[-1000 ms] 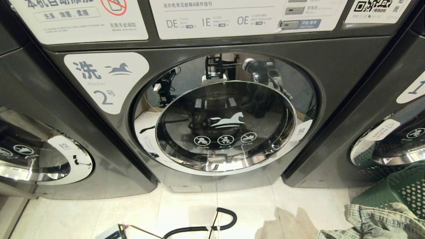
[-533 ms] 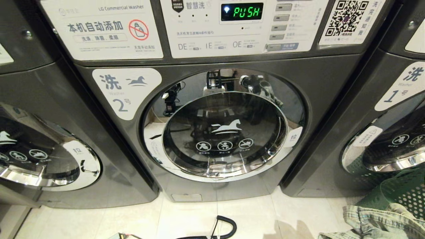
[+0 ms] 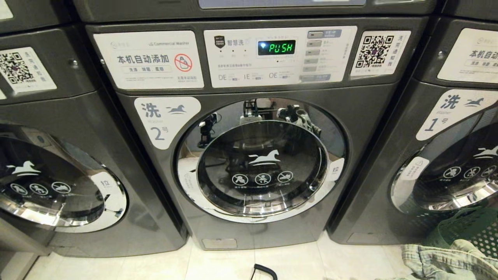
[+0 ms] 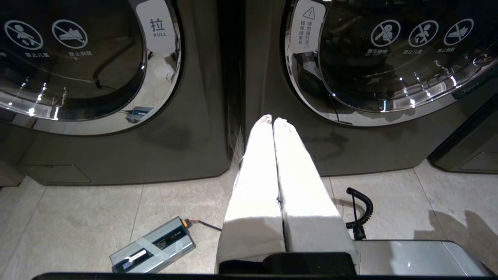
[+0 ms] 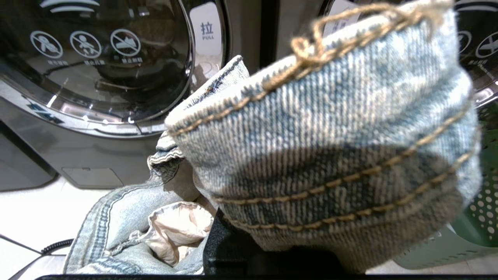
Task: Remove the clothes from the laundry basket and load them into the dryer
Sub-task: Put the clothes in the dryer
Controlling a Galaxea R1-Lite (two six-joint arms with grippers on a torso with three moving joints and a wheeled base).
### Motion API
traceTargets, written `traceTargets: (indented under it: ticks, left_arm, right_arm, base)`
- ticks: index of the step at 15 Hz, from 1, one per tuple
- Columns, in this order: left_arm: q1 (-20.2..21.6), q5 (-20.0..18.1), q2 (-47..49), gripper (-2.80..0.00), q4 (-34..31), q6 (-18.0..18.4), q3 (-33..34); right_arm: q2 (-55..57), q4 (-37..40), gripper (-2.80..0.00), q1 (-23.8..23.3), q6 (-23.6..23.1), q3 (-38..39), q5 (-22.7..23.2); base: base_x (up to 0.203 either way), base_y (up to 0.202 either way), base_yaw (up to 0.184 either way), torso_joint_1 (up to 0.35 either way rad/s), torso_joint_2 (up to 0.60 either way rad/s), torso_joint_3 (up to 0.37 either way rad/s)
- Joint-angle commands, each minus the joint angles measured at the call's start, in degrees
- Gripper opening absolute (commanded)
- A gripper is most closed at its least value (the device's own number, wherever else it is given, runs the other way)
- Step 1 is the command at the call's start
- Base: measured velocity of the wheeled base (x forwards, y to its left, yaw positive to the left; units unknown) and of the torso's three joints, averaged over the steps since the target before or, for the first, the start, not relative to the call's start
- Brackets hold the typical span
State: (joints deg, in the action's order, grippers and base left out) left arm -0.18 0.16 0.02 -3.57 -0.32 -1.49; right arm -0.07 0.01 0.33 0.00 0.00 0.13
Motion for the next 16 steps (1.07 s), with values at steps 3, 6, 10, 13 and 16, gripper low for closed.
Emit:
traceTargets:
  ticks: [3,6,10,13,16]
  left_arm:
    - [0.0,0.0,-0.2,-2.8,0.0,0.0,0.0]
    - [0.0,0.0,-0.2,-2.8,0.1,0.0,0.0]
    - [0.0,0.0,-0.2,-2.8,0.1,0.1,0.0]
    - [0.0,0.1,-0.2,-2.8,0.0,0.1,0.0]
    - [0.0,0.1,-0.2,-2.8,0.0,0.1,0.0]
  right_arm:
    - [0.0,0.0,-2.8,0.0,0.0,0.0,0.0]
    - [0.0,0.0,-2.8,0.0,0.0,0.0,0.0]
    - [0.0,0.0,-2.8,0.0,0.0,0.0,0.0]
    - [0.0,0.0,-2.8,0.0,0.0,0.0,0.0]
    - [0.0,0.0,-2.8,0.0,0.0,0.0,0.0]
  base:
    - [0.0,0.0,0.0,0.004,0.0,0.209]
    - [0.0,0.0,0.0,0.001,0.0,0.199]
    - [0.0,0.0,0.0,0.004,0.0,0.081]
    - [0.0,0.0,0.0,0.0,0.0,0.0]
    - [0.137,0.0,0.0,0.008,0.0,0.007]
